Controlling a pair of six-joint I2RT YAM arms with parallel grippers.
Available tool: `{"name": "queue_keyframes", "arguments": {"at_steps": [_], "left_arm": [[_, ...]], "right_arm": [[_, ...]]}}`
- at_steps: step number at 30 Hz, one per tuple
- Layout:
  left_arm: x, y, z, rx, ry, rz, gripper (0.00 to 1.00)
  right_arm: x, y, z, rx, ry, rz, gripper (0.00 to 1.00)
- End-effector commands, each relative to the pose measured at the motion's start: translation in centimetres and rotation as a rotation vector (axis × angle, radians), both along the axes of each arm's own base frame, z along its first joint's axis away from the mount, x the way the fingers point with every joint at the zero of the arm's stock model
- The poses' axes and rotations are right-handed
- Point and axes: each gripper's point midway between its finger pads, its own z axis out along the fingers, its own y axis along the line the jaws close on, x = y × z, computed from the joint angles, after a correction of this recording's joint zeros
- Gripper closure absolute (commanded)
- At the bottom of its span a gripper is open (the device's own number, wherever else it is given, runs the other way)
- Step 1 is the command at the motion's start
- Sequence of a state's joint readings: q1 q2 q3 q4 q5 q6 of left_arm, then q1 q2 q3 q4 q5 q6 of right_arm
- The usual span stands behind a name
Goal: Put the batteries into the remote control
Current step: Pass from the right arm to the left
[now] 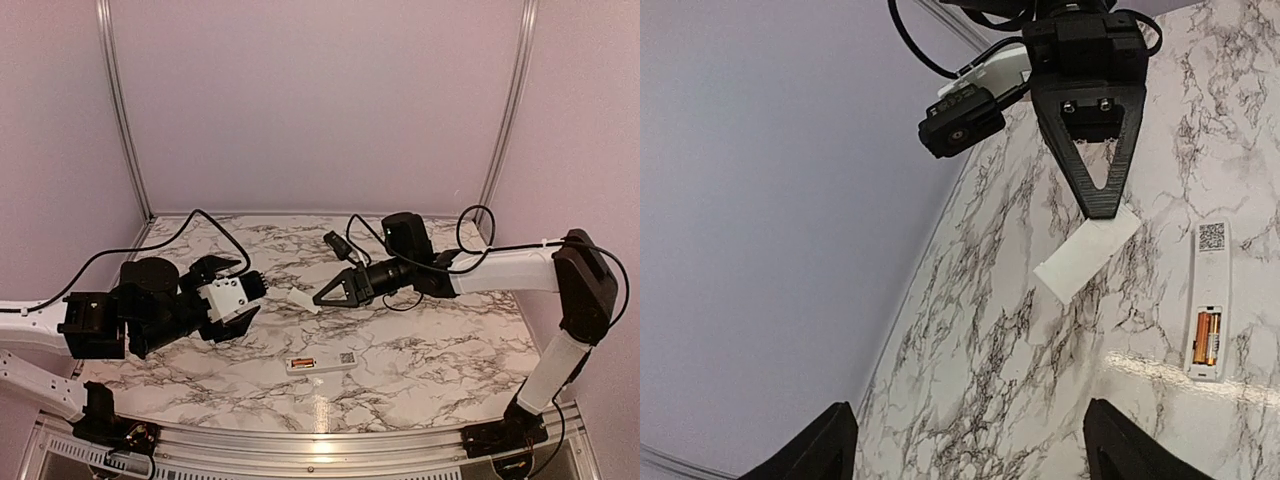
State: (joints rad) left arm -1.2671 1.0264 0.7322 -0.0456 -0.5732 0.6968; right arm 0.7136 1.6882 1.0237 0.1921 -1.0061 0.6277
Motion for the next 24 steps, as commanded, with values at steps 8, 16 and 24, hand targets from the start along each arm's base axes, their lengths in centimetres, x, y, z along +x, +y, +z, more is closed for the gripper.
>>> {"name": "queue_keyframes", "arguments": {"at_steps": [8,16,24], "left_arm": [[-1.9,0.7,-0.1,-0.186,0.313,-0.131,0.12],[-2.6,0.0,-1.9,-0.160,0.354,-0.183,0.13],[-3.3,-1.0,-2.6,-0.146,0.359,-0.258,0.17]], "right_arm": [[-1.7,-1.0,-1.3,-0.016,-0.058,0.114,1.00],[-2.4,-1.1,-1.1,-0.007,-0.050,0.138,1.00],[-3.3,-0.3,-1.8,-0.017,-0.040,0.168,1.00]]}}
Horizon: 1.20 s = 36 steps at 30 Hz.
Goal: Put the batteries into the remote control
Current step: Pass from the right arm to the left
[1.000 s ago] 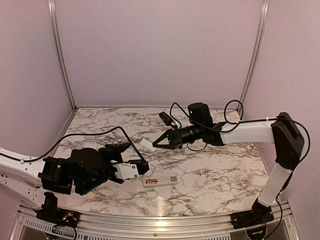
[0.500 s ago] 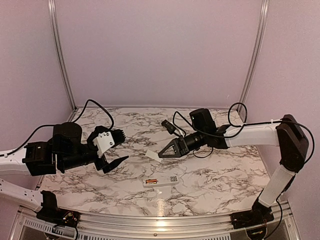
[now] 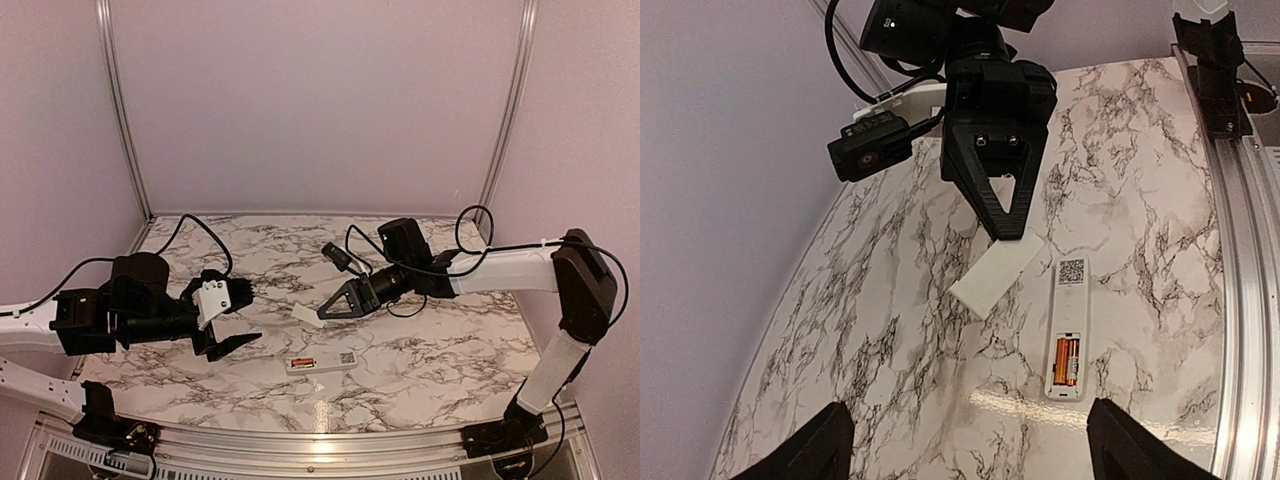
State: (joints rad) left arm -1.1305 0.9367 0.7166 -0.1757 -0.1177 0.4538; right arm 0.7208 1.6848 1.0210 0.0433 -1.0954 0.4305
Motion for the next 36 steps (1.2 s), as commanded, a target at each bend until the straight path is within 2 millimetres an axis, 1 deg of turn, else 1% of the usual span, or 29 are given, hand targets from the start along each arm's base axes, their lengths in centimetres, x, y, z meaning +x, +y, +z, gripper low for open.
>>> {"name": "queue_keyframes", "arguments": {"at_steps": [1,4,7,11,15,19,22,26,29,36], "left_arm": [[-0.7,-0.9,-1.3,0.010,0.009,-0.068,0.17],[-1.1,-1.6,-2.1,0.035,-0.001,-0.119,0.19],[-1.4,-2.4,-3.3,0.085,0.007,-0.172,0.22],[-1.6,-3.2,-3.3,0.108,0.011,-0.206,0.26],[-1.5,-3.6,-3.7,0.155,-0.013,-0.226,0.26],[-1.5,-4.4,-4.5,0.210,-0.024,-0.257,0.27],[-1.8,-5.1,-5.4,0.262,-0.031,-0.283,0.28],[-2.2,-5.5,-6.7,0.319,-0.055,-0.293,0.32],[-2.2,-5.4,-7.3,0.346,-0.068,-0.289,0.35],[-2.2,-5.0,-7.3,0.338,-0.094,-0.287,0.39]], "right_arm": [[-1.0,0.8,-0.7,-0.010,0.004,0.043,1.00],[-1.6,1.4,-0.9,-0.031,-0.002,0.061,1.00],[-2.0,1.8,-1.1,-0.046,0.004,0.078,1.00],[-2.8,2.0,-1.5,-0.053,0.014,0.098,1.00],[-3.3,2.1,-1.9,-0.057,0.026,0.116,1.00],[-4.3,2.5,-1.8,-0.049,0.036,0.153,1.00],[-4.8,2.6,-1.6,-0.034,0.051,0.168,1.00],[-5.0,2.9,-1.2,-0.017,0.061,0.183,1.00],[-5.3,2.9,-1.0,-0.013,0.064,0.193,1.00],[-5.9,2.7,-0.9,-0.004,0.058,0.218,1.00]]}}
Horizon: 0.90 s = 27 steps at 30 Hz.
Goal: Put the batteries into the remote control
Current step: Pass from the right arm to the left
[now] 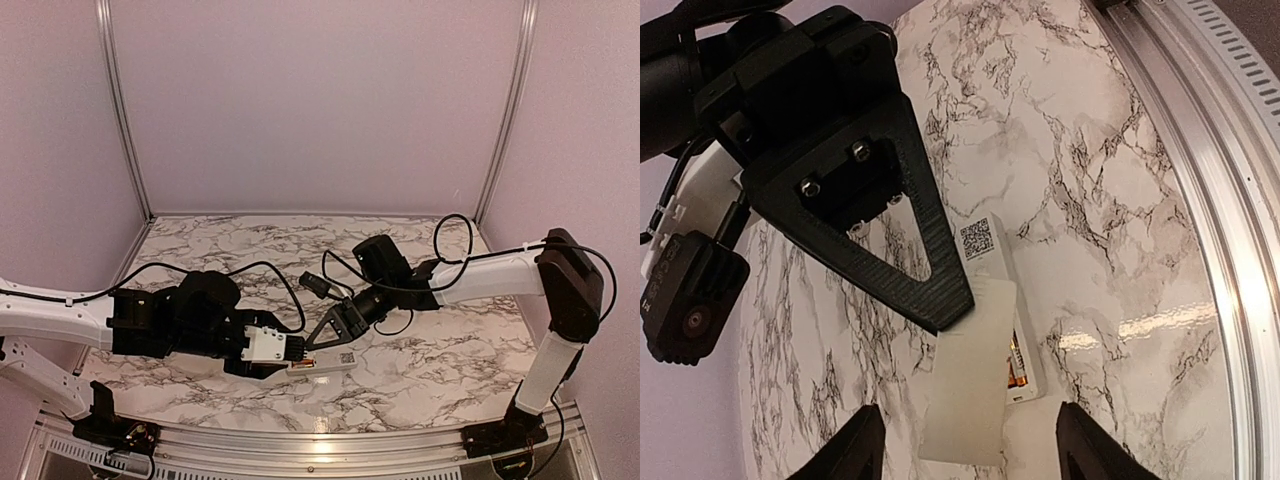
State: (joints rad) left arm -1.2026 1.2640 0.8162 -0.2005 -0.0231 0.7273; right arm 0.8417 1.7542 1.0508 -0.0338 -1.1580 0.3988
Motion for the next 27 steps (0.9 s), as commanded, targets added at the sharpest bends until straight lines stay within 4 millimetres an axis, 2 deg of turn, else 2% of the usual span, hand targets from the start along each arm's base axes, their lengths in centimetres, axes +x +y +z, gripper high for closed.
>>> {"name": "queue_keyframes", "arguments": {"at_steps": [1,8,18,24,27], "left_arm": [[0.0,0.5,0.1,0.006,-0.030,-0.003,0.40],[-0.5,0.9,-0.1,0.005,-0.031,-0.030,0.47],[-0.8,1.1,-0.1,0.001,-0.026,-0.046,0.63],[-0.8,1.0,-0.3,0.008,-0.027,-0.048,0.62],[-0.8,1.0,-0.3,0.009,-0.025,-0.047,0.65]], "right_arm": [[-0.6,0.6,1.1,0.044,-0.023,0.042,1.00],[-1.3,0.7,1.8,0.063,-0.037,0.067,1.00],[-1.4,0.6,1.8,0.064,-0.037,0.074,1.00],[-1.7,0.5,2.1,0.069,-0.037,0.081,1.00],[-1.7,0.5,2.1,0.069,-0.035,0.081,1.00]]}}
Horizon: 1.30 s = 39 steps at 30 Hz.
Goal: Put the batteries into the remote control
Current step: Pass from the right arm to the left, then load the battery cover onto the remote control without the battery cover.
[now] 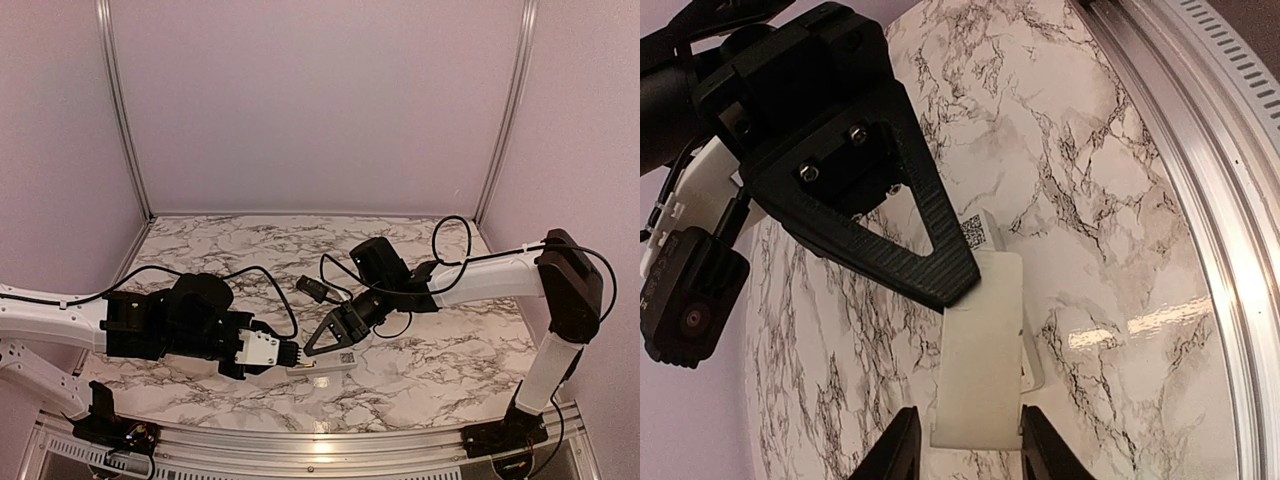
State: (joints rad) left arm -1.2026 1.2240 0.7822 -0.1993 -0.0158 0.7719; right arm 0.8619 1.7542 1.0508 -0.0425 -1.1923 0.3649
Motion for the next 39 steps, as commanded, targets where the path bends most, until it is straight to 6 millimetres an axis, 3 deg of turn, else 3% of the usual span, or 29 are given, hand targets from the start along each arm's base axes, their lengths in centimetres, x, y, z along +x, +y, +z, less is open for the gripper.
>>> {"name": "queue_keyframes", "arguments": {"at_steps": [1,7,11,16,20,25,29,39], "left_arm": [[-0.4,0.2,-0.2,0.003,0.005,-0.015,0.67],[-0.4,0.3,0.0,0.004,0.013,-0.007,0.80],[-0.3,0.3,0.1,-0.002,0.056,0.035,0.84],[0.6,0.2,-0.3,-0.017,0.159,0.171,0.85],[1.5,-0.2,-1.1,-0.004,0.232,0.284,0.76],[2.4,-1.0,-3.7,0.090,0.299,0.378,0.77],[2.7,-1.5,-6.3,0.172,0.342,0.409,0.80],[4.5,-1.3,-9.4,0.261,0.387,0.482,0.80]], "right_arm": [[-0.4,0.4,1.8,0.045,-0.030,0.027,1.00],[-0.3,0.5,2.0,0.050,-0.032,0.024,1.00],[1.1,0.5,1.5,0.006,-0.056,-0.029,0.68],[5.7,-1.6,1.5,-0.036,-0.103,-0.199,0.55],[9.2,-4.0,1.6,-0.062,-0.151,-0.358,0.52],[11.7,-6.2,1.1,-0.113,-0.214,-0.479,0.51],[12.2,-7.2,0.1,-0.143,-0.211,-0.509,0.51],[12.6,-8.6,-1.3,-0.160,-0.168,-0.534,0.50]]}}
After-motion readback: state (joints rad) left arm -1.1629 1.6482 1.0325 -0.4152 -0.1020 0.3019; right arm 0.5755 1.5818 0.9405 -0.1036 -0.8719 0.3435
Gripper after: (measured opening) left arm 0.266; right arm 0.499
